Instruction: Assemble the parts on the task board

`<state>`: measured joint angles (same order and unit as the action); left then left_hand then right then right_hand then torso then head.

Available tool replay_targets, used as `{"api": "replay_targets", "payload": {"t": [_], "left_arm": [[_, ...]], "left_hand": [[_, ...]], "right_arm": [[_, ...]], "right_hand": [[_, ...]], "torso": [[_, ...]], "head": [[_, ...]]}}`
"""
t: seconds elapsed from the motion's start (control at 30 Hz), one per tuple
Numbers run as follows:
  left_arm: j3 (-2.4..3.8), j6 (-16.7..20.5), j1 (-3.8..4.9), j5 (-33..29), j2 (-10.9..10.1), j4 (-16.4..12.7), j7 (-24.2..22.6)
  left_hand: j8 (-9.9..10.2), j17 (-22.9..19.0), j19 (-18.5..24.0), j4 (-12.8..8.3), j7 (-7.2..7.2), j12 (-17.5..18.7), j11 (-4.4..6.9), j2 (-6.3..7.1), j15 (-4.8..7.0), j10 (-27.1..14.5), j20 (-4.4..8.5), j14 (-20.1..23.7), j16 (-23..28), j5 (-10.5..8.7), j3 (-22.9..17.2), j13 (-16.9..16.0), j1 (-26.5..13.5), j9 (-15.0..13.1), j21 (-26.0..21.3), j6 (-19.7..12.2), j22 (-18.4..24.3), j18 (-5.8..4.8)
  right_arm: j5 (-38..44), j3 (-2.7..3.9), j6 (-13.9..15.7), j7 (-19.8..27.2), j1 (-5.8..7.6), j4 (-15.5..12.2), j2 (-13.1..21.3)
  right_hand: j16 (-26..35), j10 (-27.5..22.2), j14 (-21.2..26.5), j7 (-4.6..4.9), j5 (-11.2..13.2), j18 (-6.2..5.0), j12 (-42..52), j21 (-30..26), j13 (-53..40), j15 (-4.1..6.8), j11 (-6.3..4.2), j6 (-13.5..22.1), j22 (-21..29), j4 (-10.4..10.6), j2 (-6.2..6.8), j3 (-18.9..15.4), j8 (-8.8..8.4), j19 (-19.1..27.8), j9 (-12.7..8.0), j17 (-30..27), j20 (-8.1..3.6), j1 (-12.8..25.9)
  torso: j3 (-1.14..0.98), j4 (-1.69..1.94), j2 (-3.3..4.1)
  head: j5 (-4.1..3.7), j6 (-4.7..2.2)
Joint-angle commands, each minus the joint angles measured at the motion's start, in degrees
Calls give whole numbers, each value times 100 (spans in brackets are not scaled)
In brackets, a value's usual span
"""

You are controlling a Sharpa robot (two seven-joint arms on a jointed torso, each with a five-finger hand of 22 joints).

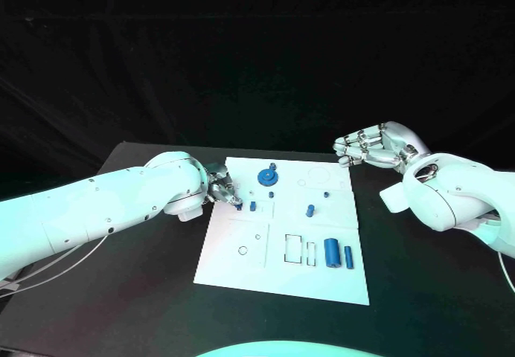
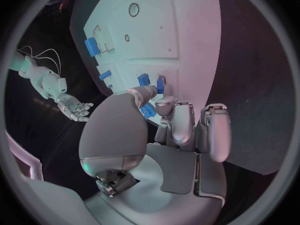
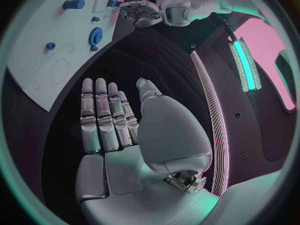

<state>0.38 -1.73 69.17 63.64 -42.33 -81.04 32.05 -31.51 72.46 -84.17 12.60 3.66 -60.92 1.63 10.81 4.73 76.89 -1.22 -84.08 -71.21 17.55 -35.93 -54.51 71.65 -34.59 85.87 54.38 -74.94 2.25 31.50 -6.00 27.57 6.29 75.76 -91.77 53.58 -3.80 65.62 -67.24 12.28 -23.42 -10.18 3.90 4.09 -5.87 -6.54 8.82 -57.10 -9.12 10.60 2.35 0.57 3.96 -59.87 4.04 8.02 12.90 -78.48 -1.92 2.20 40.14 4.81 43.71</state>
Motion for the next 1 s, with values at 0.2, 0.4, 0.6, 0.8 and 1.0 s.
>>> {"api": "replay_targets", "payload": {"t": [0.2, 0.4, 0.6, 0.8, 1.0], "left_arm": [[0, 97, -32, 517, 49, -36, -8], [0, 96, -38, 608, 72, -29, 34], [1, -54, -39, 639, 78, -34, 64], [1, -249, -39, 647, 87, -13, 88], [1, -360, -39, 646, 102, -11, 101]], "left_hand": [[-43, 6, -261, -1065, -72, -28, 0, 3, 31, 60, 44, -165, 15, -4, -1083, -14, -30, -2, 37, 105, -885, -69], [-47, 7, -263, -1069, -74, -38, 2, 11, 33, 70, 45, -165, 13, -5, -1085, -27, -37, -4, 39, 109, -889, -70], [-53, 6, -266, -1079, -79, -19, 7, 27, 37, 72, 47, -165, 15, -7, -1089, -4, -48, -8, 43, 117, -894, -71], [-64, 7, -269, -1095, -85, 9, 13, 56, 42, 75, 50, -166, 14, -9, -1089, 28, -65, -15, 45, 129, -898, -72], [-74, 7, -269, -1107, -91, 60, 19, 80, 46, 69, 52, -166, 15, -11, -1086, 88, -82, -23, 46, 140, -899, -72]], "right_arm": [[8, 2, -42, 49, -3, -6, 0], [8, 2, -47, 50, -4, -4, -1], [8, 1, -52, 48, -6, 0, 2], [9, 0, -67, 47, -9, 5, 2], [9, 0, -79, 46, -13, 11, -2]], "right_hand": [[7, -16, 40, -6, -13, -41, 24, -2, 10, 9, -8, 24, 9, 6, -18, 31, 5, 27, 9, -5, 6, 45], [7, -16, 40, -6, -13, -41, 24, -2, 10, 9, -8, 24, 9, 6, -18, 31, 5, 27, 9, -5, 6, 45], [7, -16, 40, -6, -13, -41, 24, -2, 10, 9, -8, 24, 9, 6, -18, 31, 5, 27, 9, -5, 6, 45], [7, -16, 40, -6, -13, -41, 24, -2, 10, 9, -8, 24, 9, 6, -18, 31, 5, 27, 9, -5, 6, 45], [7, -16, 40, -6, -13, -41, 24, -2, 10, 9, -8, 24, 9, 6, -18, 31, 5, 27, 9, -5, 6, 45]], "torso": [[1, 5, -6], [0, 5, -5], [1, 1, -1], [-1, 4, -2], [1, 3, -5]], "head": [[-6, 15], [-7, 10], [-5, 21], [-4, 35], [-3, 55]]}}
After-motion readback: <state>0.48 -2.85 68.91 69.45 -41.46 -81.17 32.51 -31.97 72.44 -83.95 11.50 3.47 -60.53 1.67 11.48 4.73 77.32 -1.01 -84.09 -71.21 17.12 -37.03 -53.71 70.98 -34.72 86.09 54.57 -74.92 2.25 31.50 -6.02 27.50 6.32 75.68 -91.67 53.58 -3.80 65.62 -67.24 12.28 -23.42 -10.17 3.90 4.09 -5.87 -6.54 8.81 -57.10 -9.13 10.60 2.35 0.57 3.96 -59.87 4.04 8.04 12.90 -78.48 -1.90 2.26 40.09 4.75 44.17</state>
